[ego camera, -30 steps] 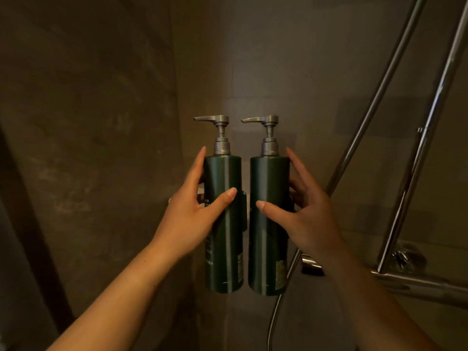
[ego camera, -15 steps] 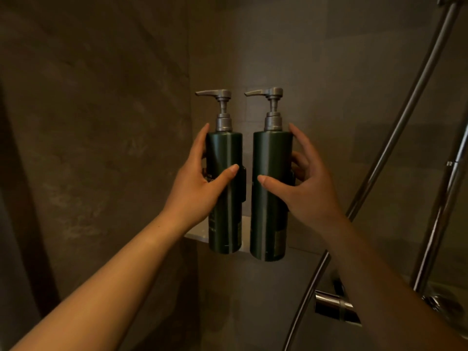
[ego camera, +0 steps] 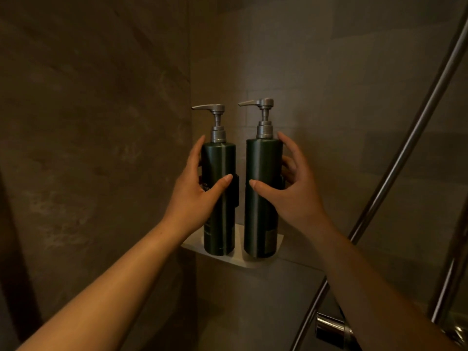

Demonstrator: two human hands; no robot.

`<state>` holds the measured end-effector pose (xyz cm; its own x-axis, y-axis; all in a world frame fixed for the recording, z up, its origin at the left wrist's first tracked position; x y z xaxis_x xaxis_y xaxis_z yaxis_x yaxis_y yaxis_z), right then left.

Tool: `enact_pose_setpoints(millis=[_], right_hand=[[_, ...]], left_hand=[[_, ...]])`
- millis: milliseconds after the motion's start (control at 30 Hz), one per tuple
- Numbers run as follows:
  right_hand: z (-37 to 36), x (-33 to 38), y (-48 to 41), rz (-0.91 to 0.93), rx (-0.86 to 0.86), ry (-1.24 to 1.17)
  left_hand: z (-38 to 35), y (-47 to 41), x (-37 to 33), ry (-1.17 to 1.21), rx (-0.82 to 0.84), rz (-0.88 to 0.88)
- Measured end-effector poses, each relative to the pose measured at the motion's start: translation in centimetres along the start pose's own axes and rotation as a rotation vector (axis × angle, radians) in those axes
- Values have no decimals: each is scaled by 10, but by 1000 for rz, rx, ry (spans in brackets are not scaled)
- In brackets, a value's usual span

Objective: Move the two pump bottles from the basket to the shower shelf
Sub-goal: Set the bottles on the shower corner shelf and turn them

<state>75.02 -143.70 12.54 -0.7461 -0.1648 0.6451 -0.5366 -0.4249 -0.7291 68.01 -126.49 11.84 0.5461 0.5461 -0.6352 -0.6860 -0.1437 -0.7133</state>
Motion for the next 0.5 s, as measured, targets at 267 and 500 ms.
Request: enact_pose_setpoints(millis=[267, 500], right_hand=[[0, -18, -5, -11, 3, 5], [-1, -27, -6, -3, -2, 19]], left_hand=[[-5, -3, 12, -47, -5, 20], [-9, 0, 25, -52, -29, 37]])
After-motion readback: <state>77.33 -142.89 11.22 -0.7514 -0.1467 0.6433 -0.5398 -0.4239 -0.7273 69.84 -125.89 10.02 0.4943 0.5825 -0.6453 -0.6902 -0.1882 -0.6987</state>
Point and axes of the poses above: each hand's wrist, its own y-axis away from the middle knuckle, its own z-axis out of the back of the hand, x = y × z, the point moved 6 cm from there along -y, towards the middle knuckle, and after that the axes turned 6 degrees about x, right-handed, at the moved point
